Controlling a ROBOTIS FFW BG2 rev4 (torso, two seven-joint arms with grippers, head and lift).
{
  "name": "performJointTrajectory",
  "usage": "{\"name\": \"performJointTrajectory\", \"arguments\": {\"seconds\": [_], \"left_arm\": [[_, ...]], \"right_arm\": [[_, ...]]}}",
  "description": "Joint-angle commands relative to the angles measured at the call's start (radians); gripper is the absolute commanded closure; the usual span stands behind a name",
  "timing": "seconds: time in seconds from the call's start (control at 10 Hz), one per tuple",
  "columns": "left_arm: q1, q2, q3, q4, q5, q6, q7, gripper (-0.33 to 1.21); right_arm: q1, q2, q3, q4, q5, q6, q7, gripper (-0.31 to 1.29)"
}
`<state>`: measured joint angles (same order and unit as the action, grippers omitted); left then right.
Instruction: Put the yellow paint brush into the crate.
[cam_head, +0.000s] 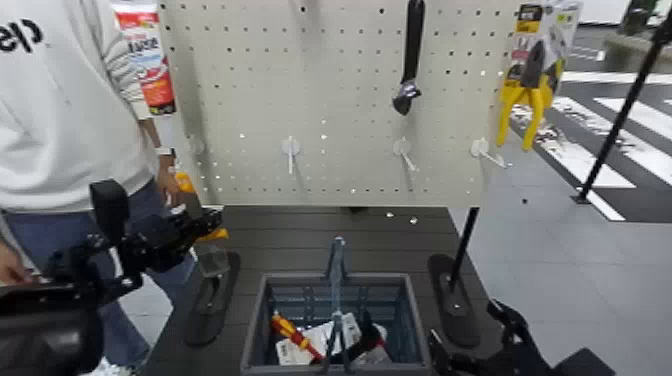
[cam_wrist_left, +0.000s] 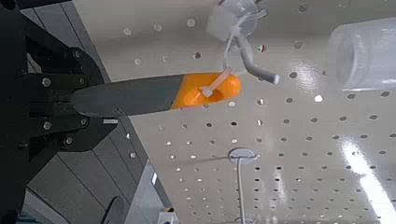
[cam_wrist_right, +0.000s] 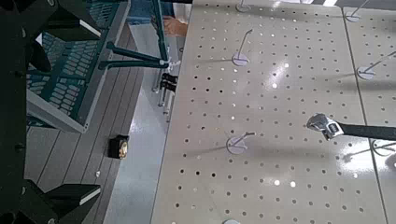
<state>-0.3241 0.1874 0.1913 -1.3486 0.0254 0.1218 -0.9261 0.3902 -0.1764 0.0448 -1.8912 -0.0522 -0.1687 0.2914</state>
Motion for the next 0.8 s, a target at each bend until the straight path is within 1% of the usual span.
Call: {"name": "performJointTrajectory", "arguments": {"seconds": [0.1,0.2,0.3,0.5,0.6,0.8], "left_arm": [[0.033,-0.014,0.014,-0.107,0.005,0.048,-0.017,1.14],[0.053,-0.019,0.025,-0.167,0.008,0.075,-0.022,1.14],[0.063,-0.016,0.025,-0.208,0.025,0.101,-0.025,1.14],[0.085,-0.019,0.036,-0.294,0.03,0.145,-0.04,1.14],[0.091,-0.02,0.033,-0.313,0.048,0.157,-0.042,1.14],[0.094,-0.029,0.004,-0.342,0.074,0.168,-0.042,1.14]], "right_arm": [[0.006,0.0,-0.005,-0.005,0.0,0.0,0.0,0.15],[0.007,0.0,-0.006,-0.006,0.002,0.0,0.0,0.15],[0.009,0.002,-0.008,-0.008,0.002,0.0,0.0,0.15],[0.01,0.0,-0.008,-0.011,0.005,0.002,-0.001,0.15],[0.01,0.003,-0.009,-0.011,0.008,0.002,-0.001,0.15],[0.01,0.002,-0.009,-0.011,0.008,0.002,-0.001,0.15]]}}
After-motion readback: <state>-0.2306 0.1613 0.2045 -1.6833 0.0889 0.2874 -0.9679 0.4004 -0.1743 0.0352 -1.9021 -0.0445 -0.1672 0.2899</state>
